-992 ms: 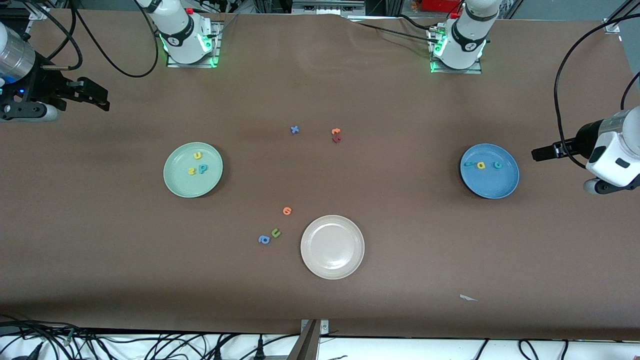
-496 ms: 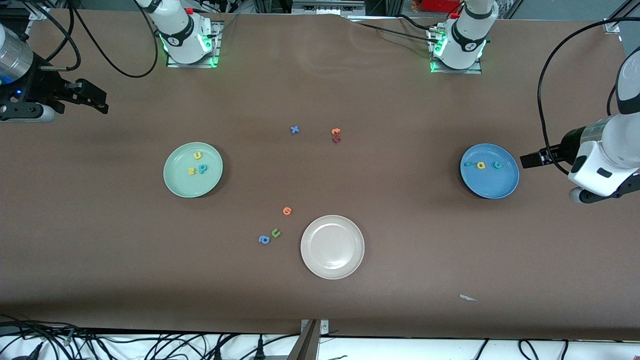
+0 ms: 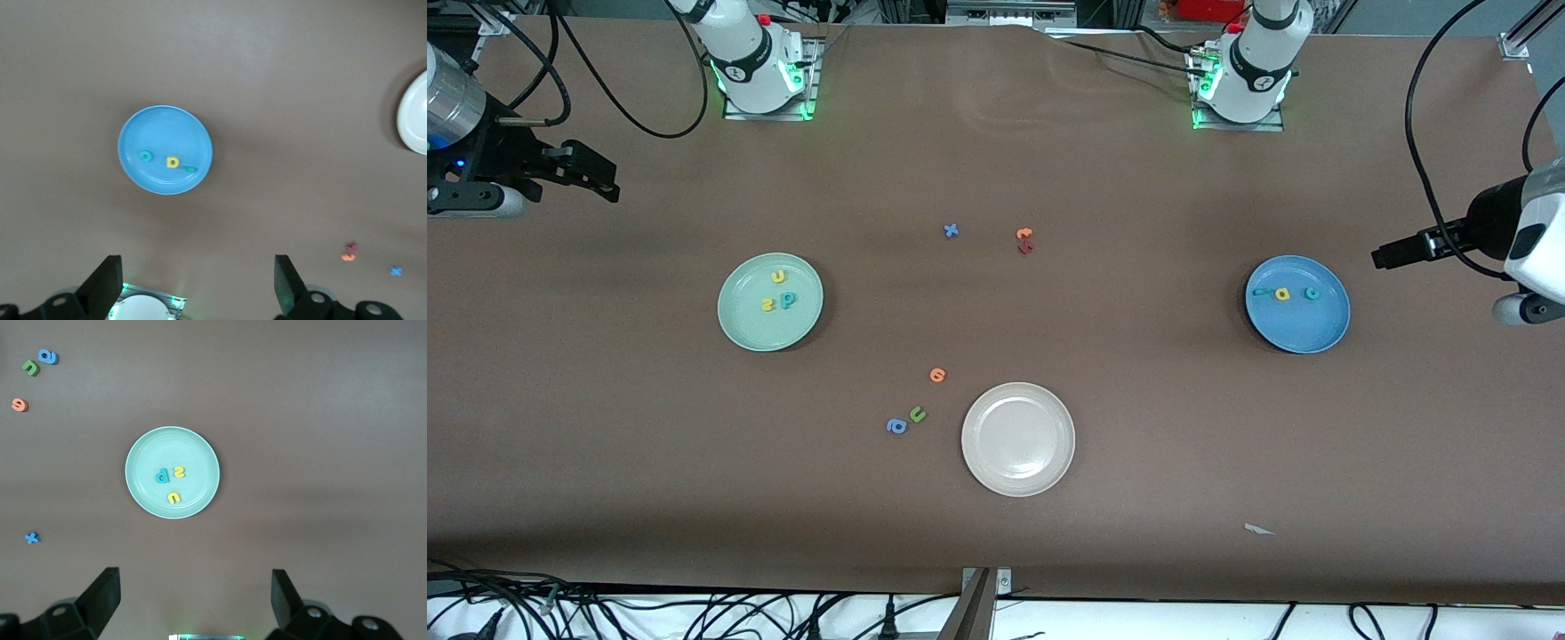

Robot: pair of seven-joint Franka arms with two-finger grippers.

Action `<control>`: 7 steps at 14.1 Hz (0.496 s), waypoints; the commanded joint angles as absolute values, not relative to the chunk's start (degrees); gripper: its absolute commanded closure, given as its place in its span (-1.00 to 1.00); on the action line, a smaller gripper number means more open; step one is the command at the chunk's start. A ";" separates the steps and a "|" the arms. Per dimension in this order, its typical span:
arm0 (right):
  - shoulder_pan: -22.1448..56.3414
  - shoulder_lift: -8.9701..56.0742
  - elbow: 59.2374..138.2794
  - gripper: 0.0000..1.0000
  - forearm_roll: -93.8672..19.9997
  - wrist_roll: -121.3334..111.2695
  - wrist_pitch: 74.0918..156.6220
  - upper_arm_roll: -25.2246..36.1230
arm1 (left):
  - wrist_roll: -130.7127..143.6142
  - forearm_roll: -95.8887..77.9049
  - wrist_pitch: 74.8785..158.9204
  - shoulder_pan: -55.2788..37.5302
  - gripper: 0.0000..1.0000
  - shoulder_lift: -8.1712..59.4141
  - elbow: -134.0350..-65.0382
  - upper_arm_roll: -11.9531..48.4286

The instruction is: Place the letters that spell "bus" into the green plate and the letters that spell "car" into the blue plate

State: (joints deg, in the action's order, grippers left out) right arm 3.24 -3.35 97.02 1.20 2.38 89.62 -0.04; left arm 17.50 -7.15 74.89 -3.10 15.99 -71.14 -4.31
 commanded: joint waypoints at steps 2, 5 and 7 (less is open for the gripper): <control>3.43 -3.34 96.33 -1.00 1.05 3.16 89.03 0.09 | 15.03 -9.14 86.63 -4.13 -1.00 5.38 -87.16 -6.07; 3.43 -3.34 96.33 -1.00 1.05 3.16 89.03 0.09 | 13.20 -8.97 87.10 -2.73 -1.00 5.01 -87.45 -4.49; 3.43 -3.34 96.24 -1.00 1.05 3.16 89.03 0.09 | 10.03 -7.31 87.27 -2.46 -0.99 5.10 -87.45 -4.39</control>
State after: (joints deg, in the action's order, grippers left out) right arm 3.24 -3.35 97.02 1.20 2.38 89.61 -0.04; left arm 13.57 -7.76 85.75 -3.18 6.80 -85.13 -4.93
